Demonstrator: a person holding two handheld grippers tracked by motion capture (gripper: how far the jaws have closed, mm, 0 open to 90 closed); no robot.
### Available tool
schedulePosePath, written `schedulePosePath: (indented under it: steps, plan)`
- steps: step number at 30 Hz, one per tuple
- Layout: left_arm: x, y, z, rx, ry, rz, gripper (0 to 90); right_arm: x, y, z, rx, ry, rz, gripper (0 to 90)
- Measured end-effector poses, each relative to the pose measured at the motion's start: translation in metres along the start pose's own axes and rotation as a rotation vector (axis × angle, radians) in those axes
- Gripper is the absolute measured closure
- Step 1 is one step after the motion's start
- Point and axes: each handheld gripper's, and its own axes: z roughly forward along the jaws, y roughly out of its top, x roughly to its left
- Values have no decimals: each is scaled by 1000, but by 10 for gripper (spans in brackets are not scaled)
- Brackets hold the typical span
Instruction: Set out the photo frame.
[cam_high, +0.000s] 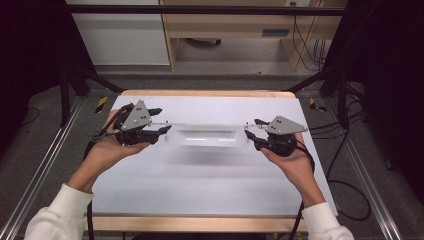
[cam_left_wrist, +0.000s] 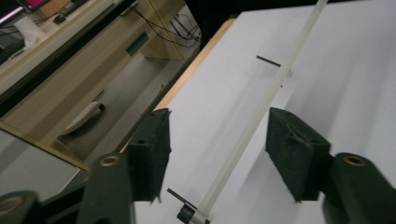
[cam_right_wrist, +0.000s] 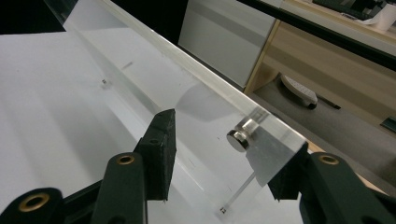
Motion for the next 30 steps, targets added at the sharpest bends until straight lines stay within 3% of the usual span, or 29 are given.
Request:
schedulePosePath:
  steps: [2, 5, 9, 16, 19, 30]
  plan:
    - [0, -1, -3, -20, 16, -20, 316, -1, 1, 1, 4, 0, 2, 509]
    - [-2, -5, -9, -52, 50, -87, 200, -4, 3, 3, 3, -1, 11, 507]
    - [-4, -13, -17, -101, 87, -160, 145, -6, 4, 4, 4, -2, 13, 506]
    - [-4, -26, -26, -107, 133, -239, 102, -11, 8, 9, 7, -6, 30, 501]
    - [-4, -34, -28, -116, 140, -271, 91, -13, 9, 10, 6, -8, 34, 499]
    - [-6, -63, -18, -82, 143, -346, 88, -22, 15, 18, 10, -7, 55, 492]
